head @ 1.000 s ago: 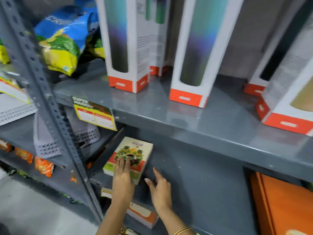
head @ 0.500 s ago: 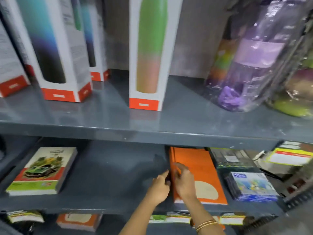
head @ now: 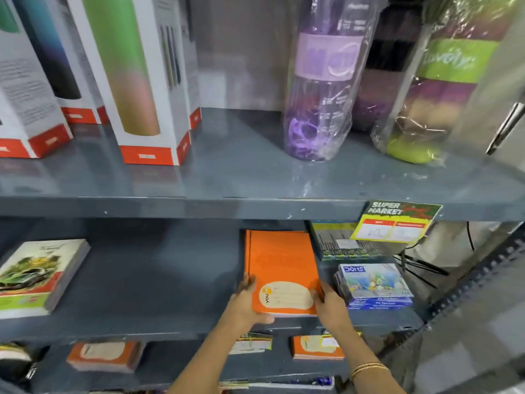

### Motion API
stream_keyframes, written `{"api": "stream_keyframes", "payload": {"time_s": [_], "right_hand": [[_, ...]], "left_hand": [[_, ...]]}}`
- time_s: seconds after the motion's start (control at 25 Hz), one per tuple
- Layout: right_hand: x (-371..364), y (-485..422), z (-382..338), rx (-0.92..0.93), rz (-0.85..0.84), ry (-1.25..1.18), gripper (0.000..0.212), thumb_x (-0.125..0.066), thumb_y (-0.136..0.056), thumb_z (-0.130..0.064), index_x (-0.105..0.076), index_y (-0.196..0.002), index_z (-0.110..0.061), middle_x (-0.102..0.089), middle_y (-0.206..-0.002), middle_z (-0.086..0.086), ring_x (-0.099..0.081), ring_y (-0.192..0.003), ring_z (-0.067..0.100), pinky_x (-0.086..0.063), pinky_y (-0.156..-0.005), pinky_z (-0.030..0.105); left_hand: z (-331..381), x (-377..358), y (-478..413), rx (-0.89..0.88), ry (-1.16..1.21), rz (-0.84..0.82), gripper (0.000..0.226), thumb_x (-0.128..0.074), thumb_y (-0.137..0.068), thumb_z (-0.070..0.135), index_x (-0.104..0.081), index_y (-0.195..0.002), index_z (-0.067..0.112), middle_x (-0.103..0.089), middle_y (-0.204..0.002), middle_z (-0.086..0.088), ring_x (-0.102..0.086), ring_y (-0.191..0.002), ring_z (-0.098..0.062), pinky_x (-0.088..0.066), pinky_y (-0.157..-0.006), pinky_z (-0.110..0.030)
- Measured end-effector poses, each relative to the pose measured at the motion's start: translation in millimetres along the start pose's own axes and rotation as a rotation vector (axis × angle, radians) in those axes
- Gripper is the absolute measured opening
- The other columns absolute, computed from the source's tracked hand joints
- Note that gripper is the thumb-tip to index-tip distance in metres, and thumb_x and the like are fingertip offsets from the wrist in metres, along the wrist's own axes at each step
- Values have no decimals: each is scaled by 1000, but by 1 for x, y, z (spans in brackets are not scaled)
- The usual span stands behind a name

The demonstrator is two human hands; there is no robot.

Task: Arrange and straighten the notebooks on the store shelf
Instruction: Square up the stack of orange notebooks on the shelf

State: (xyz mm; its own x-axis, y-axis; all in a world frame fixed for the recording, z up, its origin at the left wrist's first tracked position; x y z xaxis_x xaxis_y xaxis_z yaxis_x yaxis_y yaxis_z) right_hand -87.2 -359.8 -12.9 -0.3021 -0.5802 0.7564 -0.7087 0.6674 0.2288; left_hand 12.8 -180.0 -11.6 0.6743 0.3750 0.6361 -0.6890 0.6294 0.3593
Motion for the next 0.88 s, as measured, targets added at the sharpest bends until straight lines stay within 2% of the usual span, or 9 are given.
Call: {"api": "stream_keyframes", "payload": {"time_s": [0.08, 0.16, 0.2, 0.28, 0.32, 0.44, 0.6, 0.88], "right_hand": [[1, -1, 1, 28, -36, -14, 44, -41, -97, -28, -35, -138, -13, -63, -115, 18, -60, -105, 33, -47, -87, 38], [0, -1, 1, 60, -169, -64, 61, -53, -88, -43, -28, -140, -22, -62, -119, 9, -60, -108, 27, -47, -91, 35], [0, -1, 2, 80, -227, -109, 74, -64, -78, -50, -28, -138, -27, -63, -119, 2, -60, -109, 24, -49, -92, 34], [1, -7, 7, 106, -301, -122, 97, -81, -58, -49, -27, -136, -32, -62, -116, -6, -59, -109, 18, -49, -93, 31], [2, -9, 9, 121, -325, -93, 102, -85, -56, -42, -24, -137, -32, -61, -114, -8, -58, -110, 16, -48, -93, 29], [3, -13, 10, 143, -332, -28, 105, -85, -61, -29, -17, -142, -26, -58, -112, -5, -56, -107, 17, -45, -92, 29], [2, -16, 12, 161, -298, -5, 108, -83, -63, -34, -15, -145, -21, -57, -126, 1, -55, -116, 23, -45, -99, 36], [3, -20, 12, 164, -280, 9, 101, -83, -62, -35, -21, -142, -24, -58, -124, -1, -56, -114, 23, -47, -99, 40]], "left_hand": [[-3, -2, -1, 14, -43, 24, 110, -75, -73, 33, 3, -149, 23, 5, -160, 4, -28, -141, -26, -29, -116, -44], [-6, -3, -1, 19, -12, 72, 105, -74, -75, 30, 2, -148, 23, -3, -160, 3, -35, -138, -26, -32, -114, -45], [-8, -3, -1, 17, 12, 92, 102, -73, -76, 29, 0, -148, 23, -10, -159, 2, -40, -135, -24, -34, -113, -44], [-7, -2, 0, 4, 12, 119, 96, -70, -80, 29, -3, -149, 21, -16, -158, -1, -47, -130, -22, -37, -110, -40], [-8, -2, 0, 3, 5, 125, 95, -69, -81, 29, -3, -149, 19, -19, -158, -2, -48, -129, -22, -38, -109, -39], [-8, -4, 1, -1, 24, 144, 93, -68, -82, 27, -3, -149, 18, -24, -156, -2, -49, -127, -20, -40, -107, -37], [-12, -6, 0, 22, 63, 163, 95, -70, -80, 26, -4, -149, 21, -25, -156, 2, -47, -129, -19, -42, -106, -37], [-13, -7, 0, 39, 52, 185, 95, -71, -79, 31, -7, -149, 23, -25, -155, 5, -46, -131, -19, -41, -105, -38]]}}
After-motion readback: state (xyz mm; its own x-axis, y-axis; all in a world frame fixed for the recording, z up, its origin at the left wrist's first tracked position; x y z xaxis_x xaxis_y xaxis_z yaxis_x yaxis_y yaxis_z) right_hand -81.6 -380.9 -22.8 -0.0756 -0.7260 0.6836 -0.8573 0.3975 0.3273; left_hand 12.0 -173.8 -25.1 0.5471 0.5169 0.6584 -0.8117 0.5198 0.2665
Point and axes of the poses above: each hand's wrist, its own y-axis away from the middle knuckle, its own x-axis out of the back of the hand, z = x × y, the point moved 3 cm from there along -y, towards the middle knuckle
